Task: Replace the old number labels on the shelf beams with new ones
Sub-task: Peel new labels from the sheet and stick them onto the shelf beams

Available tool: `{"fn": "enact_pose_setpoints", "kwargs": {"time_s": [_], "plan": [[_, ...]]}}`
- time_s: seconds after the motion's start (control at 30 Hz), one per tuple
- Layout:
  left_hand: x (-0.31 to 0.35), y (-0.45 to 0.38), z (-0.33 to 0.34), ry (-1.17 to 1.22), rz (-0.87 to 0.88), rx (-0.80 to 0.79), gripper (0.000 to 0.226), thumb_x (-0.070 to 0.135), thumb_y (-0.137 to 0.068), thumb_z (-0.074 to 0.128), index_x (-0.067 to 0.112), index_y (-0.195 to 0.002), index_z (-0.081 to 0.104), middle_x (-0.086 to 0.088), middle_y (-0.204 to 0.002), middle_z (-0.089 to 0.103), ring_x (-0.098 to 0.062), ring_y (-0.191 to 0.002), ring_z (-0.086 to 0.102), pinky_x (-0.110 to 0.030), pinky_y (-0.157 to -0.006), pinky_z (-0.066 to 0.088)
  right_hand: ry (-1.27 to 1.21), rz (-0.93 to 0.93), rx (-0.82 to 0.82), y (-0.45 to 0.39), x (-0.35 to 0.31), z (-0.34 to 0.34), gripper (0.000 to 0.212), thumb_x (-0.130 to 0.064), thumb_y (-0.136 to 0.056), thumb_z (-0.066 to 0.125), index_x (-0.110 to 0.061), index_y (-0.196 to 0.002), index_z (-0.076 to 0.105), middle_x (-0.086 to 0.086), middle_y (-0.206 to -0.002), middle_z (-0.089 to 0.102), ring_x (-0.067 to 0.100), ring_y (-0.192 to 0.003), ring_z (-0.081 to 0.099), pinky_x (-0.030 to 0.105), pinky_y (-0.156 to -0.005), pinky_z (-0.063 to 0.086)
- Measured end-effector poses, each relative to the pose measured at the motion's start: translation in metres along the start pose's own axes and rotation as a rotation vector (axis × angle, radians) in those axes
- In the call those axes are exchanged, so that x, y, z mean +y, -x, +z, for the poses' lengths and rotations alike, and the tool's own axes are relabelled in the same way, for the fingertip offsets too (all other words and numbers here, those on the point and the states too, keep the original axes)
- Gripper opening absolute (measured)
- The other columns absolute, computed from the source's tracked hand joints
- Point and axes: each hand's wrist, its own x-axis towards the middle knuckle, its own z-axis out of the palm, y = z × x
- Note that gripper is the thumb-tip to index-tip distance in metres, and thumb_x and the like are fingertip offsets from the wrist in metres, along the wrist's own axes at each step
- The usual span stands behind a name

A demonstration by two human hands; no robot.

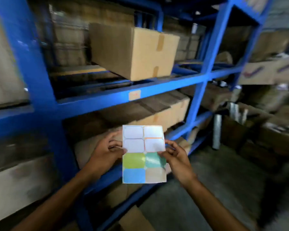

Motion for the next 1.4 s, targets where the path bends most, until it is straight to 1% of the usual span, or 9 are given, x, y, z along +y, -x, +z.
{"fn": "enact_pose_setpoints", "kwargs": {"time_s": [0.33,0.43,0.67,0.83,0.93,1.0,1.1,1.27,1.4], "plan": [[-0.026,0.14,0.229,0.077,-0.086,-0.839,0.061,-0.02,-0.075,0.061,0.01,-0.127,0.049,-0.009,-0.08,0.062,0.003,-0.056,0.059,-0.011,-0.058,0.049,0.221,0.197,0.873,0.295,0.022,-0.167,0.037,0.012,-0.078,0.058,-0.018,-0.098,0.065,0.008,-0.095,0.072,0.013,-0.08,0.067,0.03,-0.072,0.055],[-0.024,0.212,0.288,0.063,-0.087,-1.067,0.066,-0.017,-0.075,0.063,0.012,-0.132,0.044,-0.009,-0.082,0.062,0.004,-0.058,0.061,-0.011,-0.06,0.05,0.307,0.302,1.089,0.391,0.017,-0.188,0.036,0.01,-0.078,0.057,-0.017,-0.1,0.062,0.004,-0.082,0.071,0.007,-0.068,0.065,0.026,-0.065,0.055],[-0.038,0.347,0.37,-0.013,-0.153,-1.386,0.078,-0.018,-0.073,0.065,0.005,-0.14,0.035,-0.007,-0.077,0.058,0.0,-0.055,0.06,-0.014,-0.058,0.051,0.393,0.517,1.443,0.547,0.034,-0.207,0.036,0.004,-0.074,0.057,-0.021,-0.098,0.063,0.007,-0.08,0.069,0.019,-0.071,0.063,0.038,-0.069,0.053],[-0.061,0.405,0.402,-0.127,-0.158,-1.436,0.076,-0.018,-0.073,0.066,0.003,-0.14,0.036,-0.006,-0.086,0.058,-0.01,-0.066,0.057,-0.011,-0.054,0.048,0.404,0.585,1.539,0.595,0.058,-0.223,0.037,0.002,-0.074,0.057,-0.018,-0.105,0.063,0.007,-0.086,0.07,0.027,-0.082,0.068,0.042,-0.072,0.057],[-0.073,0.415,0.413,-0.227,-0.081,-1.476,0.073,-0.002,-0.076,0.072,0.009,-0.14,0.039,-0.014,-0.122,0.056,-0.02,-0.096,0.059,-0.017,-0.071,0.051,0.372,0.626,1.541,0.602,0.067,-0.233,0.035,0.002,-0.079,0.057,-0.013,-0.111,0.06,0.008,-0.093,0.069,0.024,-0.084,0.066,0.032,-0.068,0.056],[-0.082,0.416,0.416,-0.434,0.244,-1.568,0.062,0.019,-0.083,0.068,0.02,-0.139,0.042,-0.017,-0.149,0.034,-0.028,-0.131,0.039,-0.029,-0.103,0.038,0.508,0.72,1.453,0.605,0.076,-0.238,0.039,-0.003,-0.078,0.06,-0.012,-0.116,0.059,0.01,-0.106,0.065,0.025,-0.095,0.062,0.031,-0.077,0.051],[-0.097,0.415,0.411,-0.785,0.68,-1.643,0.051,0.039,-0.092,0.049,0.032,-0.141,0.037,-0.015,-0.158,0.002,-0.03,-0.146,0.0,-0.035,-0.118,0.01,0.863,0.96,1.203,0.609,0.094,-0.237,0.042,-0.018,-0.081,0.06,-0.015,-0.123,0.057,0.012,-0.13,0.052,0.031,-0.118,0.047,0.034,-0.097,0.039],[-0.102,0.409,0.417,-0.781,0.693,-1.637,0.054,0.044,-0.091,0.048,0.032,-0.142,0.034,-0.008,-0.159,0.004,-0.023,-0.147,0.0,-0.035,-0.119,0.011,1.033,0.977,1.15,0.607,0.102,-0.236,0.04,-0.022,-0.088,0.053,-0.016,-0.127,0.054,0.014,-0.14,0.044,0.032,-0.127,0.039,0.039,-0.103,0.033],[-0.093,0.391,0.414,-0.558,0.511,-1.511,0.054,0.041,-0.091,0.054,0.027,-0.141,0.039,-0.007,-0.157,0.02,-0.019,-0.145,0.017,-0.027,-0.115,0.015,1.06,0.743,1.25,0.597,0.096,-0.24,0.039,-0.012,-0.08,0.063,-0.012,-0.119,0.062,0.016,-0.131,0.053,0.035,-0.12,0.047,0.041,-0.097,0.038]]}}
